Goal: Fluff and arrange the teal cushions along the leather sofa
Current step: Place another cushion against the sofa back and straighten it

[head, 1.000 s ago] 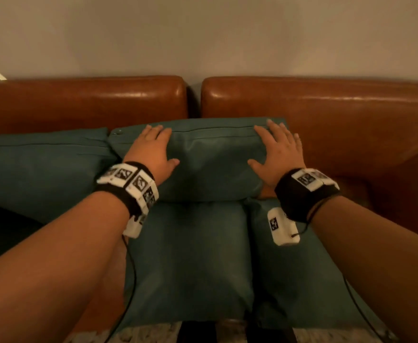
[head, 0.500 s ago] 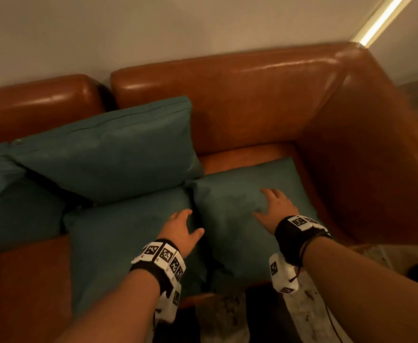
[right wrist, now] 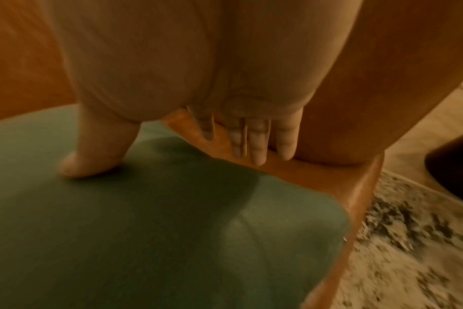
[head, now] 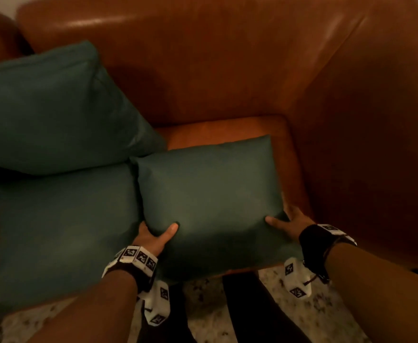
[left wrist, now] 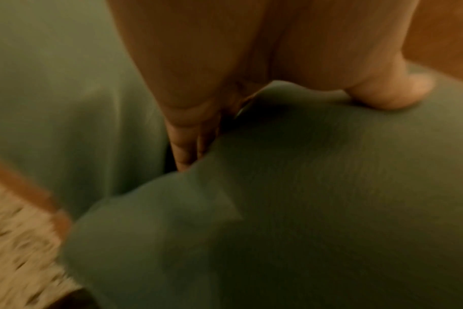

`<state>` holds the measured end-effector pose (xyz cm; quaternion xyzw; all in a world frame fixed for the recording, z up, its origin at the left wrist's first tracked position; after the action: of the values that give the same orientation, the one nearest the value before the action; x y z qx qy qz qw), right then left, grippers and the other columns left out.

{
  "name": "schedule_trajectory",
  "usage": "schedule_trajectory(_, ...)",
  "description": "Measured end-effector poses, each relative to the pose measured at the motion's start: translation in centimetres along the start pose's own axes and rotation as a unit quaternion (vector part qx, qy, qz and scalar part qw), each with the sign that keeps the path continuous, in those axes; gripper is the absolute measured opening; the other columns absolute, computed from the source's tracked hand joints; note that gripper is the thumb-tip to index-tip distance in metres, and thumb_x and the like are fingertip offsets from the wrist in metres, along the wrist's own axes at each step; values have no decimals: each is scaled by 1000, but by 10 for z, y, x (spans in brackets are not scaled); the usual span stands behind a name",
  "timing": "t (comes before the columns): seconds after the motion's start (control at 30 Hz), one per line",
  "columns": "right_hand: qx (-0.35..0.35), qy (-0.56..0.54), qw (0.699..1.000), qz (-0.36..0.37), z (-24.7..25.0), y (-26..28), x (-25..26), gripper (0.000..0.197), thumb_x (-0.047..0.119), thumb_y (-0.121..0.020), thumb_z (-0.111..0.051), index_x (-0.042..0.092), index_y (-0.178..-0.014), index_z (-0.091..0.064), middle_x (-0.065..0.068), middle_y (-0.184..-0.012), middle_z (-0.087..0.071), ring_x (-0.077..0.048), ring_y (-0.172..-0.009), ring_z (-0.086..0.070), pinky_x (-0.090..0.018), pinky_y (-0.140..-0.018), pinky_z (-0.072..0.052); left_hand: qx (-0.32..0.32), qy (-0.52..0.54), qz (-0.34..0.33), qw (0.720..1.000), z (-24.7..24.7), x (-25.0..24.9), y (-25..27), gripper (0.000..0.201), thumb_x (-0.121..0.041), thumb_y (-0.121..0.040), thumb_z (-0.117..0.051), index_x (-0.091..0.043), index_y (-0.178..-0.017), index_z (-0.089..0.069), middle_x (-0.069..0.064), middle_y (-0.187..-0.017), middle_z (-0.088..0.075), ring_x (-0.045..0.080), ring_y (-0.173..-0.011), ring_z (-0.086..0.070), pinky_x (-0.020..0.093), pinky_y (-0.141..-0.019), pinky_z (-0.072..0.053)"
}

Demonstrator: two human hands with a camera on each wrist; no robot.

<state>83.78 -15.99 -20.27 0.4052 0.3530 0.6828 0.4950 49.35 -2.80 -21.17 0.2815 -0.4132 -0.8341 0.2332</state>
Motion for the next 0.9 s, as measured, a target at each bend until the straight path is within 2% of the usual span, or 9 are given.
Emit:
schedule_trajectory(0.1,24,-89,996,-6,-8,-6,-18,122,66,-41,-81,21,-144,-32,-10,-149,-41,-32,-131,-45,-40,-107,-39,-7,15,44,999,-8,9,0,95,-53,-73,-73,-11,-146,-30,17,-146,-44,37,-131,-45,36,-107,-34)
schedule_trajectory(0.17,22,-105,994,-9,-14,-4,-24,104,53,-54,-82,17,-141,-38,-11,-143,-48,-31,-125,-51,-38,-104,-42,2,27,51,998,-11,10,1,101,-59,-68,-73,-13,-147,-28,17,-147,-42,37,-132,-43,36,-110,-33)
schedule_trajectory(0.3,8,-128,992,-3,-8,8,-20,125,72,-29,-77,18,-137,-42,-11,-136,-54,-32,-118,-55,-37,-98,-46,27,52,11,998,-8,-3,17,120,-65,-48,-79,-16,-146,-31,13,-143,-47,32,-131,-46,33,-108,-34)
schedule_trajectory(0.43,-27,-100,994,-18,30,27,-8,110,75,-50,-66,16,-139,-38,-14,-140,-49,-37,-122,-51,-40,-100,-44,84,54,-72,992,-1,-28,34,148,-71,-12,-84,-21,-142,-35,0,-131,-54,24,-127,-51,38,-109,-38)
schedule_trajectory(0.6,-117,-59,991,22,95,52,8,90,80,-63,-54,15,-126,-55,-14,-128,-60,-36,-112,-58,-37,-94,-45,160,25,-191,968,20,-101,64,147,-46,-20,-94,-21,-147,-24,-5,-131,-48,13,-123,-44,25,-102,-36)
schedule_trajectory(0.7,-144,-134,975,101,137,56,28,65,66,-68,-65,17,-109,-66,-15,-122,-64,-35,-112,-58,-41,-98,-45,195,-40,-196,960,54,-145,75,131,-26,-30,-96,-28,-142,-30,-3,-125,-52,21,-116,-50,33,-87,-46)
schedule_trajectory(0.77,-111,-281,944,132,154,61,39,55,61,-56,-76,21,-94,-71,-11,-112,-69,-33,-106,-63,-47,-97,-48,169,-60,-143,973,79,-157,71,94,-10,-44,-88,-25,-126,-46,6,-110,-61,32,-94,-61,41,-63,-54)
schedule_trajectory(0.83,-39,-409,904,119,157,64,45,71,54,-44,-83,19,-105,-69,-11,-111,-70,-33,-100,-67,-48,-91,-52,140,-21,-114,983,95,-161,57,64,3,-60,-78,-7,-119,-55,19,-107,-65,38,-86,-64,47,-62,-57)
schedule_trajectory(0.9,-8,-471,872,134,159,69,55,74,43,-56,-82,11,-119,-62,-14,-114,-69,-34,-99,-67,-48,-91,-52,118,46,-113,985,105,-171,52,59,2,-65,-73,3,-121,-55,23,-107,-66,37,-86,-66,49,-70,-56)
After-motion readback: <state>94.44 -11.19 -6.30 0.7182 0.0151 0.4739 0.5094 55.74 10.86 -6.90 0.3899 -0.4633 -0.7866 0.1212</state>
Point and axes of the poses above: each hand's wrist, its own y-axis away from the middle knuckle, its own z-axis out of the back of the hand, x = y × z, the point moved 3 cm from there along -y, towards the middle knuckle
